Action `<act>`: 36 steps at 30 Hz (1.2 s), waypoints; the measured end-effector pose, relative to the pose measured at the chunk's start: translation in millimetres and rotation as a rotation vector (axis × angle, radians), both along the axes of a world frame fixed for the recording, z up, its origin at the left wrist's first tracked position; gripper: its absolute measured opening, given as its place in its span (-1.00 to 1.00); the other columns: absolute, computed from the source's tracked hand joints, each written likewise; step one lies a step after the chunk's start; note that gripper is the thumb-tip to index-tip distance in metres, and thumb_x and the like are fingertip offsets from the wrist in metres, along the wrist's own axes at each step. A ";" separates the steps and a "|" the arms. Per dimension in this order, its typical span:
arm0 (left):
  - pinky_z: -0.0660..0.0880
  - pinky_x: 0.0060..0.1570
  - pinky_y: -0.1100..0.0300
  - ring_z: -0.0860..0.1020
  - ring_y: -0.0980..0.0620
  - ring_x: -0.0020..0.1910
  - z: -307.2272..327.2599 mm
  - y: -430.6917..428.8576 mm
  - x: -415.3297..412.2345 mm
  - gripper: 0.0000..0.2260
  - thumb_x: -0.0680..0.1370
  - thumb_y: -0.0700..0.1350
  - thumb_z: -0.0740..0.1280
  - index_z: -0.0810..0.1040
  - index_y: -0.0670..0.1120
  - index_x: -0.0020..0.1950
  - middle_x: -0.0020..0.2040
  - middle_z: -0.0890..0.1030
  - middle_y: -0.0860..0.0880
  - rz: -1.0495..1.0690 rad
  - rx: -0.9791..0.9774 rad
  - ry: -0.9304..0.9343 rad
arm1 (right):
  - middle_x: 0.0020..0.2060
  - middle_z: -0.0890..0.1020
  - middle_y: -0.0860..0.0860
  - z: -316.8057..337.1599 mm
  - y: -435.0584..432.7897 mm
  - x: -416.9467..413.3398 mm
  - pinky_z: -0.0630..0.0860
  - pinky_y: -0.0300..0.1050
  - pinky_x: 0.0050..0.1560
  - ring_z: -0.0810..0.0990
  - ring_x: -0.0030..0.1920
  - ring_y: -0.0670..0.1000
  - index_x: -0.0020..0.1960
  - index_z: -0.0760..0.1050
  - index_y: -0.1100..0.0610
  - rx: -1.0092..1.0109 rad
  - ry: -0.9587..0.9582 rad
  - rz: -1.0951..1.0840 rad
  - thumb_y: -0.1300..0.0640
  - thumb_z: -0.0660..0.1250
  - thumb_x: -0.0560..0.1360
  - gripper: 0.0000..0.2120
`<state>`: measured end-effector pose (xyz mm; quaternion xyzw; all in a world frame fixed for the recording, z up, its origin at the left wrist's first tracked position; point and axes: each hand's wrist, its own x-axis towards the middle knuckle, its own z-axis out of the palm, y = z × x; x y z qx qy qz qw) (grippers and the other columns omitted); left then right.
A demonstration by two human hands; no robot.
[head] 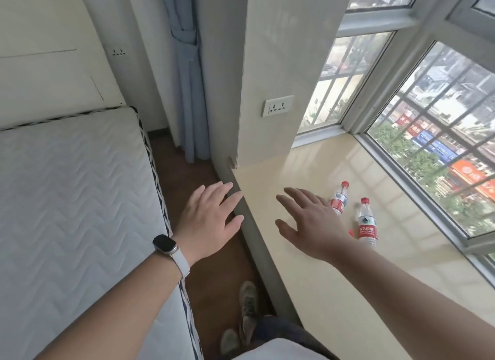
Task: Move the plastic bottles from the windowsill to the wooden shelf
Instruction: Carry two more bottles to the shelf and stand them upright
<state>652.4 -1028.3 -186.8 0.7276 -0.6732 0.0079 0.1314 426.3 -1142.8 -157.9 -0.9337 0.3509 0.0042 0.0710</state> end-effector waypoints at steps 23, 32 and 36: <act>0.40 0.30 -0.13 0.51 -0.13 0.27 14.5 -265.9 -20.0 -0.58 0.55 0.12 0.16 0.55 -0.03 0.30 0.29 0.56 -0.10 -0.380 0.080 -0.179 | 0.27 0.57 0.07 -54.7 -196.7 -33.9 0.47 0.11 0.22 0.53 0.26 0.18 0.30 0.52 0.04 0.124 -0.160 -0.366 -0.21 0.14 0.48 -0.48; 0.47 0.19 -0.15 0.48 -0.14 0.27 -9.0 -345.7 -73.7 -0.56 0.54 0.15 0.19 0.57 -0.04 0.29 0.30 0.56 -0.10 -0.683 0.135 -0.139 | 0.29 0.56 0.06 -67.0 -199.4 -86.4 0.46 0.10 0.22 0.50 0.29 0.14 0.30 0.53 0.05 0.147 -0.157 -0.656 -0.23 0.07 0.49 -0.44; 0.42 0.29 -0.14 0.51 -0.15 0.29 -31.2 -375.5 -95.7 -0.57 0.54 0.15 0.19 0.57 -0.03 0.29 0.30 0.57 -0.10 -0.852 0.173 -0.109 | 0.23 0.59 0.07 -75.7 -185.0 -105.9 0.52 0.09 0.16 0.56 0.22 0.15 0.25 0.56 0.07 0.160 -0.165 -0.829 -0.18 0.11 0.49 -0.50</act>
